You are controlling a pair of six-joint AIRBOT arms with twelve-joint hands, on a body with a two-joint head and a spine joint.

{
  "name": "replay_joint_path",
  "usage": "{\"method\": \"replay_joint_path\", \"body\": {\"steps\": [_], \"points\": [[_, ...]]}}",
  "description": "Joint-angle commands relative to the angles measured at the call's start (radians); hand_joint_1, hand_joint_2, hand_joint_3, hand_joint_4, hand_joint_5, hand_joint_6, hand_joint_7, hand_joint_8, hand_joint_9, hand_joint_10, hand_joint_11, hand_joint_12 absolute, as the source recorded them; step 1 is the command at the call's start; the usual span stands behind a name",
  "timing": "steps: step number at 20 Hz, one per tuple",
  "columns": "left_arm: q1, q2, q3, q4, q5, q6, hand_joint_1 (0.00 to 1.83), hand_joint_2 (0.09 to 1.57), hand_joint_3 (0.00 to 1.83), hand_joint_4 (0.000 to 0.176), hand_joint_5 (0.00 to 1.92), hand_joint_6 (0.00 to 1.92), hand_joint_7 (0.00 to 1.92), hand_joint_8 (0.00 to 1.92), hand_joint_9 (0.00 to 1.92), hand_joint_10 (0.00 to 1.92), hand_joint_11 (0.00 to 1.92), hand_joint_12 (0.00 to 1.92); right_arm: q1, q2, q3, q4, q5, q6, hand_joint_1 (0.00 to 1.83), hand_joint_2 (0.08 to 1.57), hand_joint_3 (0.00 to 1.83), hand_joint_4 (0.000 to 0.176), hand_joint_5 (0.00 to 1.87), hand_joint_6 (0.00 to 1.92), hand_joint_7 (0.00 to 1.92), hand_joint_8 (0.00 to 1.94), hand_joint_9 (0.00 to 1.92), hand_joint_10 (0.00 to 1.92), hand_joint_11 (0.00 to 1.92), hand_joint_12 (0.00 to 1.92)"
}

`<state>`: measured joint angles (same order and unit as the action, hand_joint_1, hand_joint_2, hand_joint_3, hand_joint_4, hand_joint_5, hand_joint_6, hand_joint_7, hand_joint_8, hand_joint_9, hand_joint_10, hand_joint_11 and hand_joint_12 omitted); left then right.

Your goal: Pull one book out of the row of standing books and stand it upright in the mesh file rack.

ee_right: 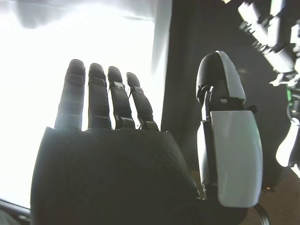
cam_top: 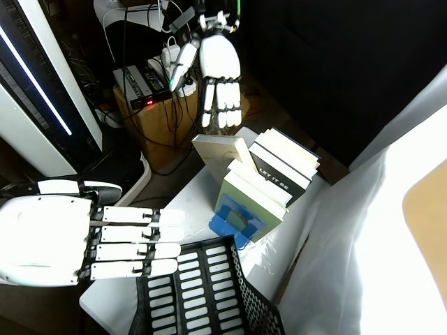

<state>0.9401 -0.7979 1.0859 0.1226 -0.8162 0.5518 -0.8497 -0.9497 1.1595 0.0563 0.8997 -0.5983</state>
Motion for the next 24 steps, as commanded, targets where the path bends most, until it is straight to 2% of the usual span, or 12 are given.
{"method": "replay_joint_path", "body": {"steps": [1,3,7,10,11,14,18,19,20,21,23,24], "points": [[-0.009,0.013,-0.003,-0.031,-0.159,0.01,0.0,1.24,0.01,0.009,0.44,0.0,0.11,0.01,0.0,0.0,0.0,0.0,0.015,0.009,-0.002,-0.001,0.117,0.016,0.66,1.16,0.0,0.0,0.0,0.0,0.0,0.0,0.0,0.0,0.0,0.0],[-0.02,0.025,0.003,-0.078,-0.197,0.045,0.0,1.31,0.03,0.002,0.25,0.0,0.04,0.0,0.0,0.0,0.0,0.0,0.029,0.009,-0.002,-0.041,0.104,0.032,0.64,1.17,0.0,0.0,0.0,0.0,0.0,0.0,0.0,0.0,0.0,0.0],[-0.073,0.023,0.058,-0.159,-0.233,0.076,0.0,1.41,0.03,0.034,0.0,0.0,0.0,0.0,0.0,0.0,0.01,0.01,0.097,0.008,0.001,-0.165,0.015,0.048,0.67,1.16,0.0,0.005,0.0,0.0,0.0,0.0,0.0,0.0,0.0,0.0],[-0.146,0.004,0.104,-0.177,-0.226,0.088,0.0,1.42,0.02,0.041,0.0,0.0,0.0,0.0,0.0,0.0,0.02,0.02,0.161,-0.006,0.011,-0.28,-0.046,0.079,0.65,1.15,0.0,0.0,0.0,0.0,0.0,0.0,0.0,0.0,0.0,0.0],[-0.174,-0.004,0.118,-0.176,-0.218,0.09,0.0,1.42,0.02,0.051,0.0,0.0,0.0,0.0,0.0,0.0,0.01,0.01,0.184,-0.016,0.017,-0.326,-0.064,0.102,0.7,1.13,0.0,0.028,0.0,0.0,0.0,0.0,0.0,0.0,0.0,0.0],[-0.219,-0.027,0.154,-0.177,-0.206,0.083,0.0,1.43,0.0,0.051,0.0,0.0,0.0,0.0,0.0,0.0,0.0,0.24,0.258,-0.065,0.048,-0.482,-0.124,0.186,0.7,1.13,0.0,0.023,0.0,0.0,0.0,0.0,0.0,0.0,0.0,0.0],[-0.247,-0.04,0.181,-0.179,-0.188,0.074,0.0,1.44,0.0,0.057,0.0,0.0,0.0,0.0,0.0,0.0,0.0,0.12,0.339,-0.138,0.093,-0.717,-0.199,0.326,0.7,1.13,0.0,0.023,0.0,0.0,0.0,0.0,0.0,0.0,0.0,0.0],[-0.253,-0.041,0.187,-0.182,-0.183,0.073,0.0,1.44,0.0,0.057,0.0,0.0,0.0,0.0,0.0,0.0,0.0,0.06,0.358,-0.155,0.101,-0.764,-0.211,0.352,0.72,1.11,0.0,0.003,0.0,0.0,0.0,0.0,0.0,0.0,0.0,0.0],[-0.258,-0.042,0.192,-0.183,-0.178,0.072,0.0,1.44,0.0,0.057,0.0,0.0,0.0,0.0,0.0,0.0,0.0,0.06,0.376,-0.171,0.108,-0.816,-0.225,0.378,0.72,1.11,0.0,0.003,0.0,0.0,0.0,0.0,0.0,0.0,0.0,0.0],[-0.267,-0.042,0.198,-0.183,-0.169,0.073,0.06,1.42,0.0,0.06,0.02,0.01,0.02,0.0,0.02,0.01,0.0,0.39,0.401,-0.196,0.119,-0.885,-0.24,0.414,0.79,1.07,0.0,0.0,0.0,0.0,0.0,0.0,0.0,0.0,0.03,0.01],[-0.274,-0.042,0.206,-0.19,-0.163,0.073,0.1,1.41,0.0,0.057,0.04,0.03,0.06,0.0,0.04,0.04,0.0,0.9,0.427,-0.234,0.138,-0.983,-0.257,0.471,0.8,1.02,0.01,0.0,0.0,0.0,0.01,0.0,0.04,0.02,0.0,0.73],[-0.275,-0.042,0.21,-0.199,-0.165,0.073,0.15,1.4,0.0,0.062,0.06,0.04,0.07,0.01,0.05,0.05,0.0,1.09,0.439,-0.267,0.154,-1.048,-0.263,0.507,0.77,1.04,0.01,0.0,0.0,0.0,0.0,0.0,0.01,0.0,0.0,0.54]]}}
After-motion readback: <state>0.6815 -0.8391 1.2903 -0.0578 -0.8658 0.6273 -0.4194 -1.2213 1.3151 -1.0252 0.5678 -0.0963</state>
